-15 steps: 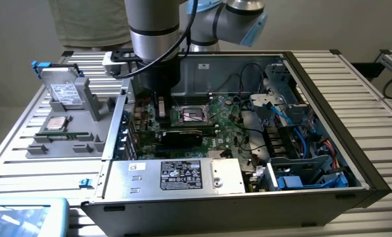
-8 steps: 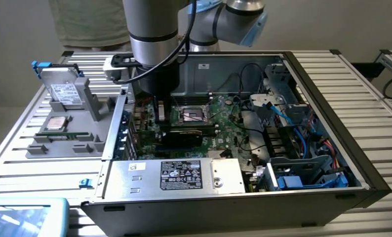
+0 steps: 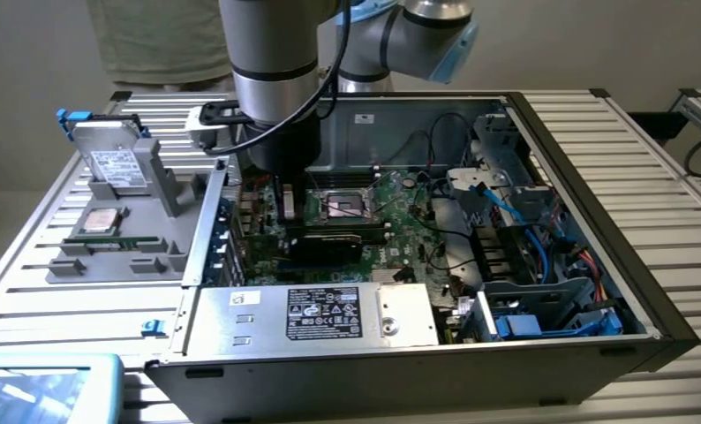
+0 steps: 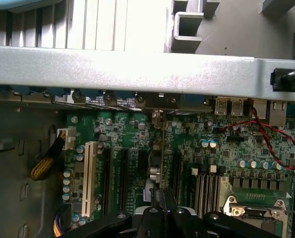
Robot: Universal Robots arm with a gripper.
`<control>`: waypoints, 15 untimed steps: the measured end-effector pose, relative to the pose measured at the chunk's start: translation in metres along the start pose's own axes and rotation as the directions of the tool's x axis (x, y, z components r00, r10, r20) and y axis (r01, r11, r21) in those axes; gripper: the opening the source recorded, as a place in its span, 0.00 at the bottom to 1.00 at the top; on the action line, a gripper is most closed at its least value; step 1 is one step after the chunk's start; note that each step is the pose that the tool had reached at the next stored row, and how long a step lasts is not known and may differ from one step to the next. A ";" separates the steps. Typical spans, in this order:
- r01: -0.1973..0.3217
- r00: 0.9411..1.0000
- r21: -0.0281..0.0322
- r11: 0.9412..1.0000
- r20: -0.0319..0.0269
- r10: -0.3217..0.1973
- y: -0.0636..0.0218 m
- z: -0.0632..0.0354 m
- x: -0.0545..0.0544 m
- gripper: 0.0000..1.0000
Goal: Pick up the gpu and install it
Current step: 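Press down on the gpu until it lock into place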
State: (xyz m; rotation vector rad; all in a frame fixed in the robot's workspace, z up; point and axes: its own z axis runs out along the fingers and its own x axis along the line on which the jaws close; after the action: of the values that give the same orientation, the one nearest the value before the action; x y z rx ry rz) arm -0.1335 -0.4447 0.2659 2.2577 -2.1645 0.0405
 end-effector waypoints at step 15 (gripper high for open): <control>-0.001 1.000 -0.004 1.000 0.001 0.001 -0.0277 -0.0150 0.003 0.12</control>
State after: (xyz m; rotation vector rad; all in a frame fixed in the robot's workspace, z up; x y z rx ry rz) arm -0.1059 -0.4459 0.2812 2.2550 -2.1636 0.0354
